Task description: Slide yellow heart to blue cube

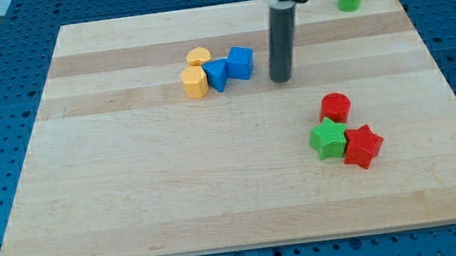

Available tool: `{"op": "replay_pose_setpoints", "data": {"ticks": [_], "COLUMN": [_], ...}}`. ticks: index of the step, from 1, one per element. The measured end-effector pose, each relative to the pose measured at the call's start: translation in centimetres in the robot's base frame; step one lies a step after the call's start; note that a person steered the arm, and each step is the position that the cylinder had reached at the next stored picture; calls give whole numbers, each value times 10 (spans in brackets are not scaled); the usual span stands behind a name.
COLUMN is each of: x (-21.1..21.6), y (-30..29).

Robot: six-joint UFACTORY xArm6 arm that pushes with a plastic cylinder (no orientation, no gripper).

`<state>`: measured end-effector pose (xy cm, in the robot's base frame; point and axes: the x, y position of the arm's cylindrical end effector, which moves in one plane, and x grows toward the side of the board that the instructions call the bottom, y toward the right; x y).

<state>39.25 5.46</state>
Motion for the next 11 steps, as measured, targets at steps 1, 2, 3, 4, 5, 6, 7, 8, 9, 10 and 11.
{"op": "replay_pose_setpoints", "data": {"ticks": [1,2,3,4,5,6,7,8,9,10,11], "x": [6,6,6,16,68,119,156,167,167,162,150], "y": [-6,-7,-24,-53,-55,-55,-38,2,30,47,51]}}
